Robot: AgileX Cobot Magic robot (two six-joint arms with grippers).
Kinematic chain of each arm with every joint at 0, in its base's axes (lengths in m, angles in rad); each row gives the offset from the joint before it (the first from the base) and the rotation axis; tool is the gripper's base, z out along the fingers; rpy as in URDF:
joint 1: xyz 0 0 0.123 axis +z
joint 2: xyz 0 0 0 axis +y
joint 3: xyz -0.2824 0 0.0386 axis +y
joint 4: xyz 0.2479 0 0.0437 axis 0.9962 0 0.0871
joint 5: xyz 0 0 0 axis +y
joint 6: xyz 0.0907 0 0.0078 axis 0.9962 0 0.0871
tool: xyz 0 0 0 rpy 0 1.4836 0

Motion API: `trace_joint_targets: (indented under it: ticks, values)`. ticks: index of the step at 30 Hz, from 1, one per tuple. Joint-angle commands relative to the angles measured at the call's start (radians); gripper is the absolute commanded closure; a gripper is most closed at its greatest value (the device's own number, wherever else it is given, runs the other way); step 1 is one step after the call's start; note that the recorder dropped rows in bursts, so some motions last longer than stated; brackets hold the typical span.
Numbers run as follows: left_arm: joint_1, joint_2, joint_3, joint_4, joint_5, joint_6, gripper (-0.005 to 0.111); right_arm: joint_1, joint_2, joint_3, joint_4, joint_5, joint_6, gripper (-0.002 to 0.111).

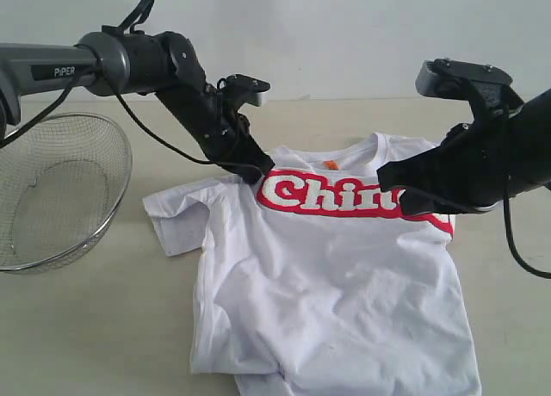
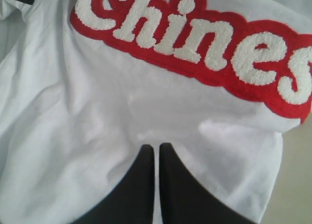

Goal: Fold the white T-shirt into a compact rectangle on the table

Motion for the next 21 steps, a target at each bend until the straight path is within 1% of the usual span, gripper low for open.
trace_joint_targets:
  ticks: [1,4,9,16,18,21]
  values:
    - [0.002,0.011,-0.018,0.099,0.005,-0.082,0.102,0.002,-0.009,0.005,0.002,-0.006,-0.010,0.108]
    - [0.002,0.037,-0.042,0.163,0.032,-0.122,0.102,0.002,-0.009,0.005,0.004,-0.004,-0.010,0.108]
    - [0.002,0.071,-0.096,0.170,0.061,-0.124,0.102,0.002,-0.009,0.005,0.004,-0.004,-0.014,0.108]
    - [0.004,0.070,-0.128,0.186,0.046,-0.132,0.102,0.002,-0.009,0.005,0.004,-0.004,-0.014,0.108]
    - [0.006,0.070,-0.128,0.211,0.038,-0.142,0.102,0.002,-0.009,0.005,0.006,-0.004,-0.018,0.108]
    - [0.013,0.070,-0.128,0.276,0.024,-0.209,0.102,0.002,-0.009,0.005,0.010,-0.004,-0.018,0.108]
